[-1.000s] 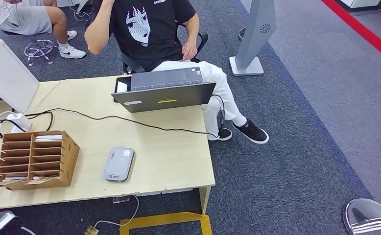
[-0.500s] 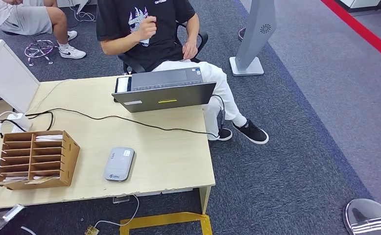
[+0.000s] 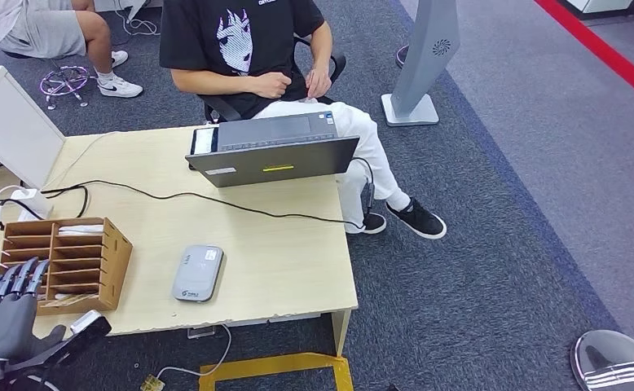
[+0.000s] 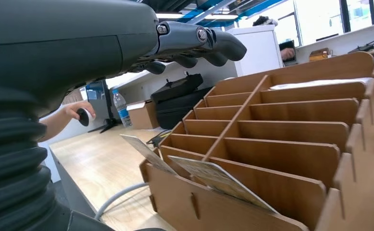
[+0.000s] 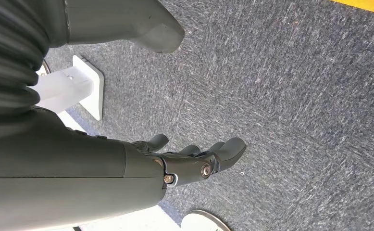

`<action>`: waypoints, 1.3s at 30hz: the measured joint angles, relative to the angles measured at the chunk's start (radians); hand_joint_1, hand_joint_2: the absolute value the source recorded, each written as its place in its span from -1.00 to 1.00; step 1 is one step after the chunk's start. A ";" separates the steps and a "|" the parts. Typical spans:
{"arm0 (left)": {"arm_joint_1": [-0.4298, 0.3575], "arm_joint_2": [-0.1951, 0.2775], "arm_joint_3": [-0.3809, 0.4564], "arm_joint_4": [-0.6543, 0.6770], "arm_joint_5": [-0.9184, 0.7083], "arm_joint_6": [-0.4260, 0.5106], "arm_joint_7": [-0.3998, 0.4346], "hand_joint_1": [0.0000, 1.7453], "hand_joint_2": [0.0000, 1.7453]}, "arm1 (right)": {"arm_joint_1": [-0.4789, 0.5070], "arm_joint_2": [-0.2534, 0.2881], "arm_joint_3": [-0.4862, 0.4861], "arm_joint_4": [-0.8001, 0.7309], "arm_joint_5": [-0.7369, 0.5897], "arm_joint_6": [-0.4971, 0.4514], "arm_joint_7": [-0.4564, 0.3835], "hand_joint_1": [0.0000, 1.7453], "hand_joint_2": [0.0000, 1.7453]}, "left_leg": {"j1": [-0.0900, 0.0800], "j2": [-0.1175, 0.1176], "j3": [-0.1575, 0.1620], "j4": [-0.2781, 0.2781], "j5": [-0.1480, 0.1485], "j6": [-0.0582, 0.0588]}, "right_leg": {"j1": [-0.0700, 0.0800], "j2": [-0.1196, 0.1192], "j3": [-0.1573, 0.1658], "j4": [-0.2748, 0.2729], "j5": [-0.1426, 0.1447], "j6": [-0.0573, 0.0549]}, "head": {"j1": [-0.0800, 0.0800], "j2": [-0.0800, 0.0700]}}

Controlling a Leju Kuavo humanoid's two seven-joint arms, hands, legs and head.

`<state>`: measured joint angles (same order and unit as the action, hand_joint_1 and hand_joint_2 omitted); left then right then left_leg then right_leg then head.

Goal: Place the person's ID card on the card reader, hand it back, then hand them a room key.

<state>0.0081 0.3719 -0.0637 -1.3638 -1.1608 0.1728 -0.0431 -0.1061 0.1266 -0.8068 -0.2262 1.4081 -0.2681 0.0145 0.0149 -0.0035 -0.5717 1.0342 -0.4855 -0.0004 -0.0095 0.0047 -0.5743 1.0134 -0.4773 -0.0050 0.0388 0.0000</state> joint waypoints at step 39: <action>-0.096 0.043 -0.160 0.033 0.055 -0.022 0.040 -1.00 1.00 | -0.009 -0.002 0.006 -0.001 -0.024 -0.001 -0.008 -1.00 1.00 | 0.000 0.001 -0.001 0.000 0.000 0.000 | 0.000 0.001 -0.001 0.000 0.000 0.000 | 0.000 0.000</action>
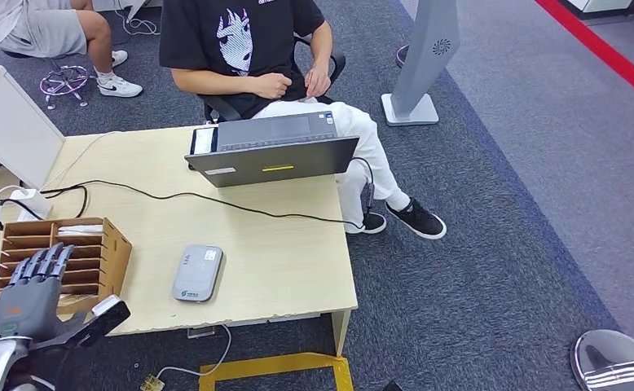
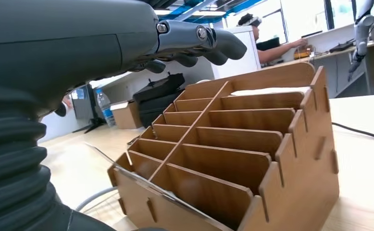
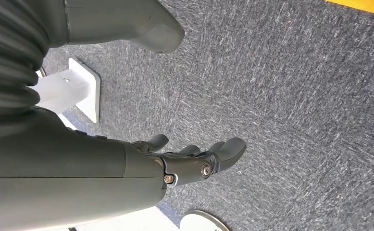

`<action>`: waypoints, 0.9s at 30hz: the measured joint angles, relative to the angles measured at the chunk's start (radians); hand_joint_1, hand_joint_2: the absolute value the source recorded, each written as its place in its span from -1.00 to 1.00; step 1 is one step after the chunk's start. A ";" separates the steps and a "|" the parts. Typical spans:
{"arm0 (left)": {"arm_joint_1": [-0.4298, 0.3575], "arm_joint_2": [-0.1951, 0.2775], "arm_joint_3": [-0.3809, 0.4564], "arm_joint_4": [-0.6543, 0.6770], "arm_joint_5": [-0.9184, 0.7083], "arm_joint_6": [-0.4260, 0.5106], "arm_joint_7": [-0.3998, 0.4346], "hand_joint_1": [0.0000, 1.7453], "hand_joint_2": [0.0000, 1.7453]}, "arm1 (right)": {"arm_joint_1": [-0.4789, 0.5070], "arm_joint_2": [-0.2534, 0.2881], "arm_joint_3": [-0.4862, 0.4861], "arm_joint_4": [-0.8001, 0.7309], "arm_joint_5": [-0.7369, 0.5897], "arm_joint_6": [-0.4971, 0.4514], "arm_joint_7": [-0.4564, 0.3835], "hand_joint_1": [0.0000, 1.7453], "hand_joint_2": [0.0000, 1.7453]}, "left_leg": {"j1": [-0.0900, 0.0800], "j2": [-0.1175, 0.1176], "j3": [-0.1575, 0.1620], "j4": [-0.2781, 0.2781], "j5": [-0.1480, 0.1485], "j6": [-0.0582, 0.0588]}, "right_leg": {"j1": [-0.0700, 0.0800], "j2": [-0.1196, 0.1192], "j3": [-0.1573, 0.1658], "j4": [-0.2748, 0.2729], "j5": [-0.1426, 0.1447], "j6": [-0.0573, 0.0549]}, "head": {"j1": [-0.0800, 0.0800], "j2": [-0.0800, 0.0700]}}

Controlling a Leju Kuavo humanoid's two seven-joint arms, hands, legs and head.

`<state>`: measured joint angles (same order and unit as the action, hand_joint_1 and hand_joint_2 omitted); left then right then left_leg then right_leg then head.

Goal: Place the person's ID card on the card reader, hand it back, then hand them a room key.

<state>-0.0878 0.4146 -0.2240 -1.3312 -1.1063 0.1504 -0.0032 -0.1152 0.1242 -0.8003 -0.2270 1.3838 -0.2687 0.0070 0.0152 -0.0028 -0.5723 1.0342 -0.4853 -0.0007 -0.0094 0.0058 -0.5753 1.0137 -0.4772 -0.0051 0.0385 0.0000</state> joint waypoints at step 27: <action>0.104 0.081 0.030 -0.114 0.023 -0.046 0.017 -1.00 1.00 | 0.011 -0.014 0.000 0.000 -0.022 -0.017 -0.007 -1.00 1.00 | 0.000 0.000 0.000 0.000 0.000 0.000 | 0.000 0.000 0.000 0.000 0.000 0.000 | 0.000 0.000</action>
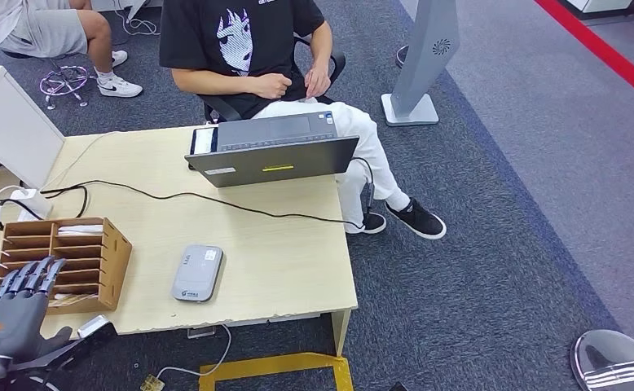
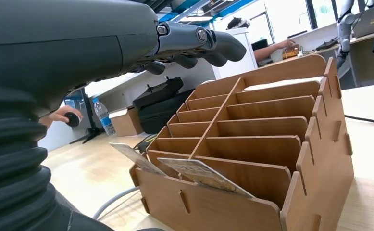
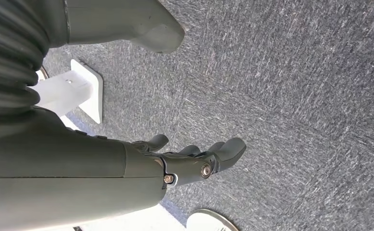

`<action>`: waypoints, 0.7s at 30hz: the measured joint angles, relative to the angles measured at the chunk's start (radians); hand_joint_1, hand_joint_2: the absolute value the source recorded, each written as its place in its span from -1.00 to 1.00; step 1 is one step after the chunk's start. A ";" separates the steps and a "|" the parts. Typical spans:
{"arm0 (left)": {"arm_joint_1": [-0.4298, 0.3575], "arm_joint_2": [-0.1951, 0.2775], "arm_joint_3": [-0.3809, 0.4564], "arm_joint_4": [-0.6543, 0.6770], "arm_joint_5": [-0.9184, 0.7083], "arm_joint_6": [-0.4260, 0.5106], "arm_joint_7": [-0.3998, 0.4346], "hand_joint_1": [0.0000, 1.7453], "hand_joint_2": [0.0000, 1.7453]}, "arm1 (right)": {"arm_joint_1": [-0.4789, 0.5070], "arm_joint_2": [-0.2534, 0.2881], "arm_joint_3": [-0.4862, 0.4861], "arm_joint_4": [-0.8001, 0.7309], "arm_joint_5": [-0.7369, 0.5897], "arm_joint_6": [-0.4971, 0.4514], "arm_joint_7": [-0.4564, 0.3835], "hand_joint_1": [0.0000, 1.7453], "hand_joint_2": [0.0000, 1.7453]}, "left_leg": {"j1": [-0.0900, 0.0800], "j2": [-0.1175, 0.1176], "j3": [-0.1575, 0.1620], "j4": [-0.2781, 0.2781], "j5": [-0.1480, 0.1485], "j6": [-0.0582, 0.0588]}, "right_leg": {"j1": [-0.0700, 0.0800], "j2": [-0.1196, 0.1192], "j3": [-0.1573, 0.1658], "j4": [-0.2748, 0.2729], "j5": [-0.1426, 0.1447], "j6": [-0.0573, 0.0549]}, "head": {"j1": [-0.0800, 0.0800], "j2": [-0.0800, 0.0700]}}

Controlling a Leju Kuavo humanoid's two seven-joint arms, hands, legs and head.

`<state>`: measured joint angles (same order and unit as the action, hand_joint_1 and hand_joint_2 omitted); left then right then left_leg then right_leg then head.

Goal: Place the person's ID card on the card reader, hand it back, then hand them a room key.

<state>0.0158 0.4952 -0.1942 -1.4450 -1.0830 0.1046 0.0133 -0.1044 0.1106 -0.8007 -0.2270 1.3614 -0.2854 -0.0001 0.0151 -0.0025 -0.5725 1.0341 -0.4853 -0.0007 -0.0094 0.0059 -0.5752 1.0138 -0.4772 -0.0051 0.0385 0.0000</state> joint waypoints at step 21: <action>0.067 0.039 0.121 0.000 -0.062 0.015 0.089 -1.00 1.00 | 0.012 -0.003 0.000 0.000 -0.008 -0.004 -0.003 -1.00 1.00 | 0.000 0.000 0.000 0.000 0.000 0.000 | 0.000 0.000 0.000 0.000 0.000 0.000 | 0.000 0.000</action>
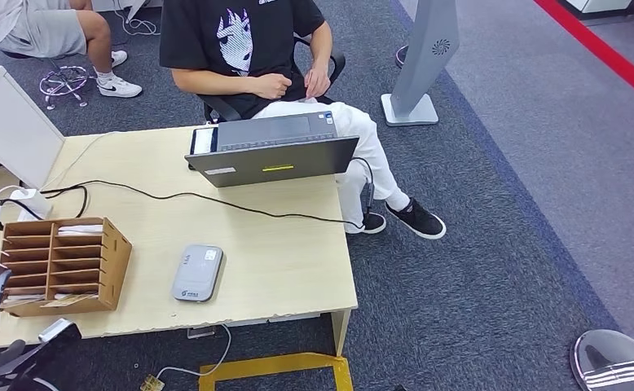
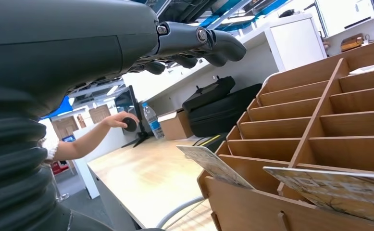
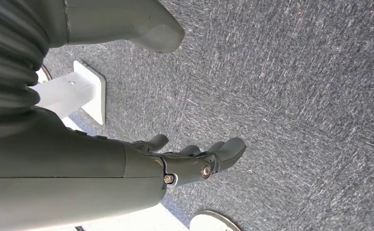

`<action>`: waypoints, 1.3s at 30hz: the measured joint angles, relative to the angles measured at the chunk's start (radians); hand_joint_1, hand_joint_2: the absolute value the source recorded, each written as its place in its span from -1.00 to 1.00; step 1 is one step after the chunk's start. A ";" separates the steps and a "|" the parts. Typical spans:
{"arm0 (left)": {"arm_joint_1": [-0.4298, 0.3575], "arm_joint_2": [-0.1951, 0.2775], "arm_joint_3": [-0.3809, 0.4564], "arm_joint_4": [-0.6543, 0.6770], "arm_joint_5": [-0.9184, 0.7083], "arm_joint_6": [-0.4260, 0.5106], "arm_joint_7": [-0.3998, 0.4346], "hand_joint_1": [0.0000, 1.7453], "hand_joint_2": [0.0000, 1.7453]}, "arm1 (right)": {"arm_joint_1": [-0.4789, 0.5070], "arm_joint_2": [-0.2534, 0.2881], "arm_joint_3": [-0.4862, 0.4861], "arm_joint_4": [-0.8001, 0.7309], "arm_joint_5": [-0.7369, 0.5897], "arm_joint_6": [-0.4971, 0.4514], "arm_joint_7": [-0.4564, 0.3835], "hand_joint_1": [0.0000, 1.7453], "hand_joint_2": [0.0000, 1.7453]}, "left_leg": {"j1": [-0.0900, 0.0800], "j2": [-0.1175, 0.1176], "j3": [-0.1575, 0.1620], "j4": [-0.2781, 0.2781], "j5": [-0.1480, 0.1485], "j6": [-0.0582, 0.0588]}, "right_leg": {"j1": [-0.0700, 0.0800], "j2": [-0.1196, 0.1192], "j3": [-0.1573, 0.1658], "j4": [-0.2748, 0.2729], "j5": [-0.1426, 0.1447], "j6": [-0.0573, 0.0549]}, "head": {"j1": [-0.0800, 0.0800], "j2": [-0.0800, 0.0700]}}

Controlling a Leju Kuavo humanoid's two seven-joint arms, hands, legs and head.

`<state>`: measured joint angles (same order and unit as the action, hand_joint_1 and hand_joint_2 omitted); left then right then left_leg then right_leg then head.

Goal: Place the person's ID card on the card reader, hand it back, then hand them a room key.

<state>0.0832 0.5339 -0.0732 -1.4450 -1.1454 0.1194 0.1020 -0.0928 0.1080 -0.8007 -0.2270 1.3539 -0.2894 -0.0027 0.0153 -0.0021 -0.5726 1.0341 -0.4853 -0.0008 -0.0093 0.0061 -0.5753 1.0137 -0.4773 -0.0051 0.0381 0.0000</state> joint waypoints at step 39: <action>-0.090 -0.118 -0.003 0.153 -0.058 0.054 -0.041 -1.00 1.00 | -0.007 0.000 0.000 0.000 0.015 0.006 0.003 -1.00 1.00 | 0.000 0.000 0.000 0.000 0.000 0.000 | 0.000 0.000 0.000 0.000 0.000 0.000 | 0.000 0.000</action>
<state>-0.0071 0.4164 -0.0762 -1.2922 -1.2038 0.1739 0.0610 -0.0995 0.1080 -0.8005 -0.2266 1.3693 -0.2831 0.0001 0.0152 -0.0020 -0.5724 1.0341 -0.4853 -0.0008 -0.0094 0.0062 -0.5755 1.0137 -0.4772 -0.0051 0.0382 0.0000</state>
